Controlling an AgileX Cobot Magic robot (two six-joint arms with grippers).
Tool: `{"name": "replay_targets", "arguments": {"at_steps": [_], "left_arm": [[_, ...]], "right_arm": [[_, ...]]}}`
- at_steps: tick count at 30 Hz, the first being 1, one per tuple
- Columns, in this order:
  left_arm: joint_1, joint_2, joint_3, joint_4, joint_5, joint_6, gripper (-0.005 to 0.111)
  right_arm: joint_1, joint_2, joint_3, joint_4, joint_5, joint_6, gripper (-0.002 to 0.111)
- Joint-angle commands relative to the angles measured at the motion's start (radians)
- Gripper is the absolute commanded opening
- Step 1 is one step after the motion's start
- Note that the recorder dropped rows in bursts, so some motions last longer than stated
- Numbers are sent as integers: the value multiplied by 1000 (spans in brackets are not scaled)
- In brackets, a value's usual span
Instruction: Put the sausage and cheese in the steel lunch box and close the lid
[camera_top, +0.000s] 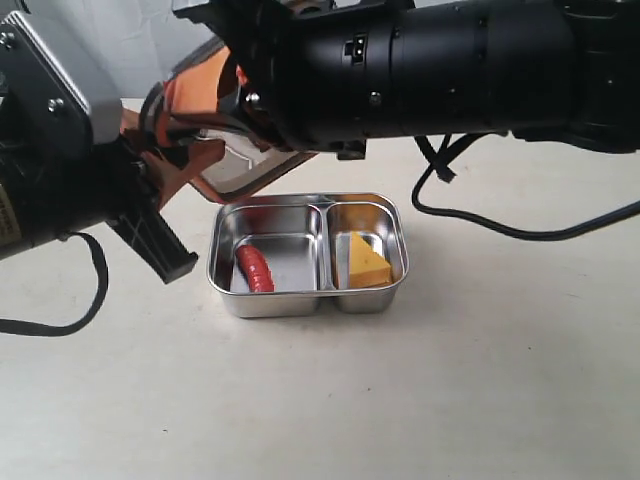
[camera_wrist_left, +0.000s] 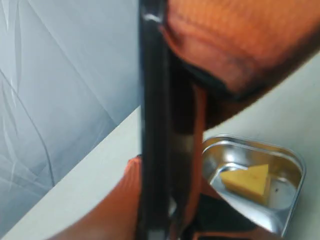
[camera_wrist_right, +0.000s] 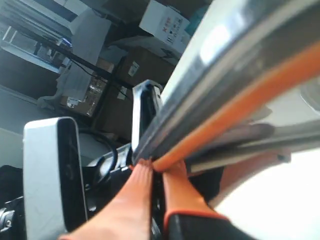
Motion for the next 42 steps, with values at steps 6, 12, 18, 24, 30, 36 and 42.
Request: {"name": "replay_targets", "arguments": {"at_steps": [6,12,18,24,30,36,42], "left_arm": [[2,7,7,-70,151,243,0],[2,5,-1,-221,160,504,0],[2,-17,-58,-328,195,663,0],[2,-17,-60,-328,207,695,0],[2,-17,-60,-328,224,723,0],[2,-17,-60,-328,224,723,0],[2,-17,-60,-328,236,723,0]], "right_arm": [[-65,-16,-7,-237,27,305,-1],[-65,-7,-7,-268,29,329,16],[-65,52,-7,-256,33,409,58],[-65,74,-7,-148,-52,413,38],[-65,74,-7,-122,21,413,35],[-65,74,-7,-117,36,406,35],[-65,70,-7,-117,50,406,19]]}}
